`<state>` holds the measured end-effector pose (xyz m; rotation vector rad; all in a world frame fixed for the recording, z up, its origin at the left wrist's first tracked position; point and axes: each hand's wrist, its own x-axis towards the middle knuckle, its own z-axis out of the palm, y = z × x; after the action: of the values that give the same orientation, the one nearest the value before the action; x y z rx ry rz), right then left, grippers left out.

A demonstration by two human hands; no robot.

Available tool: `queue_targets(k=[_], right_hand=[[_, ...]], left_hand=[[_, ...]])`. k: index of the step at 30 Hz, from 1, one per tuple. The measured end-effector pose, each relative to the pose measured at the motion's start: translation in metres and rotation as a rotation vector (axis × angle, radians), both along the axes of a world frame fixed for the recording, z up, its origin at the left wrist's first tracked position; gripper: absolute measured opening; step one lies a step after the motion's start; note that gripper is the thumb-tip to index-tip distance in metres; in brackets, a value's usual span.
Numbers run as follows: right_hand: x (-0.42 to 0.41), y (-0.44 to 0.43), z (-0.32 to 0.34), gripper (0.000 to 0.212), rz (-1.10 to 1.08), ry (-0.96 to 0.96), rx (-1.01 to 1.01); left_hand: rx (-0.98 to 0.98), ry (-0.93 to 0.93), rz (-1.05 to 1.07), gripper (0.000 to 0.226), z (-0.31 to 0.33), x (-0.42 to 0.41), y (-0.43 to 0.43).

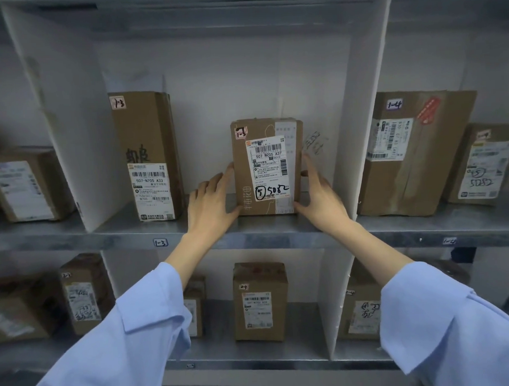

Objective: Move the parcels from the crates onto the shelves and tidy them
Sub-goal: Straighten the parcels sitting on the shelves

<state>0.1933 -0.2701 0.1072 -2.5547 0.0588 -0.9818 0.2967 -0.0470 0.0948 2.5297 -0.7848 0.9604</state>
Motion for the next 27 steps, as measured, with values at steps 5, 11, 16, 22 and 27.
queue_targets(k=[5, 11, 16, 22, 27], right_hand=[[-0.009, 0.010, 0.008, 0.086, -0.057, -0.151, -0.065], [-0.002, 0.049, 0.022, 0.067, -0.029, -0.206, -0.177], [0.024, 0.099, 0.020, 0.071, 0.089, -0.132, -0.235], [0.064, 0.155, 0.012, 0.080, 0.111, -0.032, -0.311], [0.085, 0.193, 0.007, 0.090, 0.032, -0.015, -0.361]], left_hand=[[0.020, -0.080, 0.014, 0.091, 0.004, -0.008, 0.022], [0.000, -0.246, 0.120, 0.067, 0.016, -0.013, 0.069], [-0.085, -0.229, 0.213, 0.072, 0.018, -0.001, 0.123], [-0.035, -0.090, 0.257, 0.086, 0.015, 0.030, 0.166], [0.011, -0.047, 0.200, 0.092, 0.011, 0.053, 0.178]])
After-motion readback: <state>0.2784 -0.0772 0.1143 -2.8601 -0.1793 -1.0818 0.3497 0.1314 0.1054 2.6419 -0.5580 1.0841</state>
